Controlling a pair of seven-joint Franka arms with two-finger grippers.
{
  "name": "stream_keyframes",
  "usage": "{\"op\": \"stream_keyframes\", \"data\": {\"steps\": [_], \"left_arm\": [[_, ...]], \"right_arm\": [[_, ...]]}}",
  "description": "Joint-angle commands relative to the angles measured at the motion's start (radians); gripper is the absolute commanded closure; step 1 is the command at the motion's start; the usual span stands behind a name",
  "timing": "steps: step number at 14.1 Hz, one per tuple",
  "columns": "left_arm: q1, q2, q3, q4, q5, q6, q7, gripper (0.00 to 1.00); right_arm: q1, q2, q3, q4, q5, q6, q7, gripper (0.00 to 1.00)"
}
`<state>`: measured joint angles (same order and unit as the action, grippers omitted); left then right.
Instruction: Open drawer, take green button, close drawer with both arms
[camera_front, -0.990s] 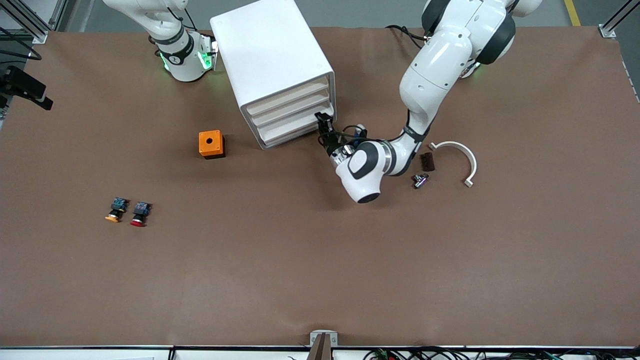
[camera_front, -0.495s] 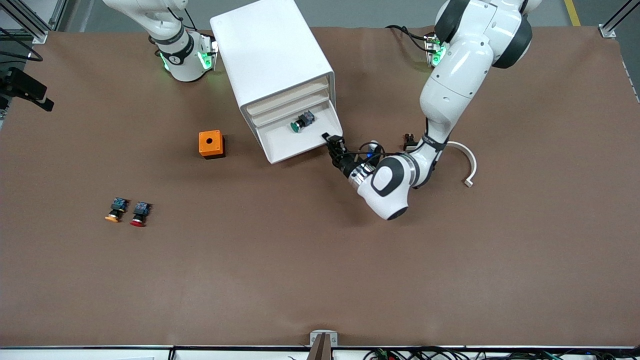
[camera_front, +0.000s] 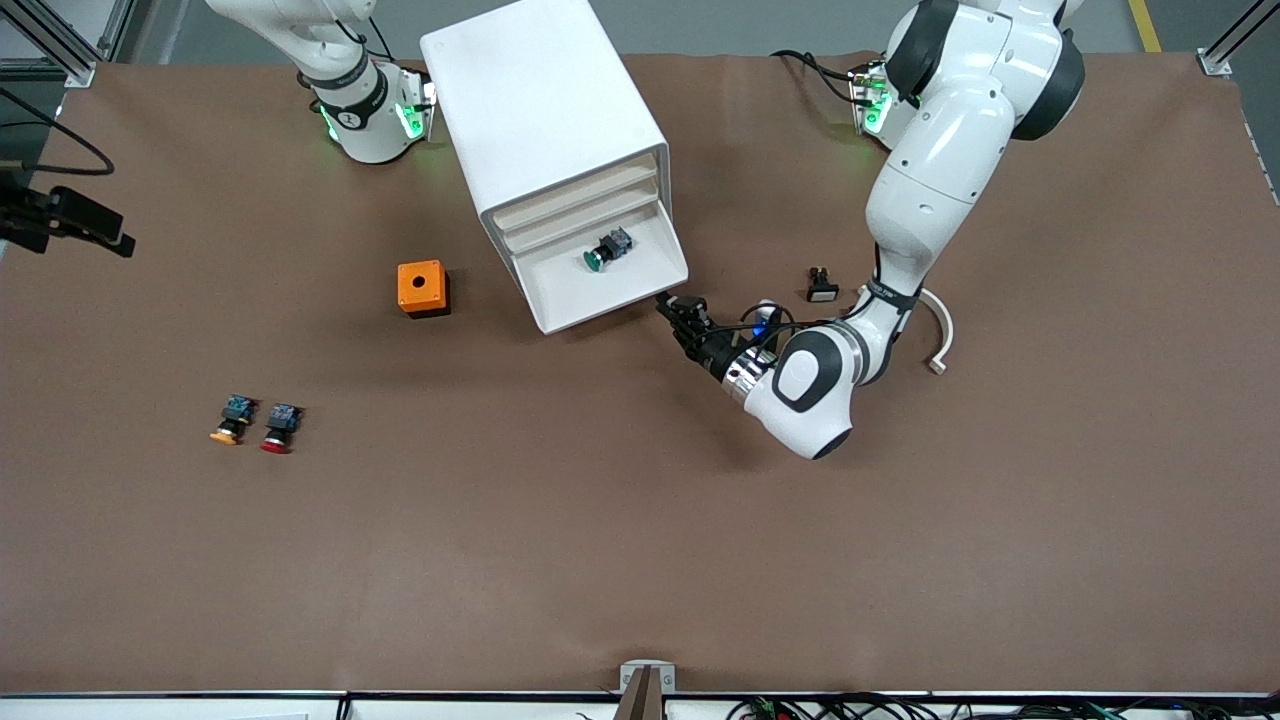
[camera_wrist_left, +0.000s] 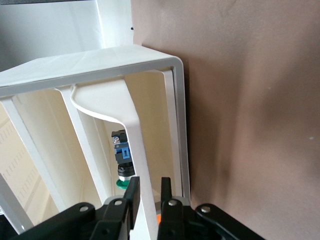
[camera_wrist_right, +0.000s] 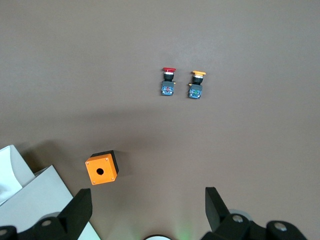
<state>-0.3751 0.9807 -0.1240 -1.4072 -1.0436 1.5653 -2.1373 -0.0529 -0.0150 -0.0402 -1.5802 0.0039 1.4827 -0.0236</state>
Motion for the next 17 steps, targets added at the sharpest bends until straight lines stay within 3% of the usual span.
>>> {"op": "stream_keyframes", "data": {"steps": [1,5,11,15,17], "left_arm": [[-0.001,-0.002,0.000,0.001,-0.023,0.007,0.013,0.74],[-0.002,-0.005,-0.002,0.001,-0.024,0.004,0.019,0.63],[-0.022,-0.004,-0.011,-0.001,-0.021,0.002,0.019,0.65],[-0.035,-0.002,-0.011,-0.001,-0.018,-0.001,0.019,0.89],[-0.030,-0.002,-0.009,-0.001,-0.019,0.001,0.019,0.93]], "right_arm": [[-0.004,0.033,0.000,0.037,-0.012,0.027,0.008,0.00],[-0.013,0.069,-0.001,0.039,-0.015,0.056,-0.012,0.00],[-0.018,0.122,-0.006,0.040,-0.015,0.062,-0.012,0.00],[-0.019,0.133,-0.006,0.039,-0.015,0.062,0.004,0.00],[-0.013,0.133,-0.006,0.039,-0.013,0.064,0.005,0.00]]}}
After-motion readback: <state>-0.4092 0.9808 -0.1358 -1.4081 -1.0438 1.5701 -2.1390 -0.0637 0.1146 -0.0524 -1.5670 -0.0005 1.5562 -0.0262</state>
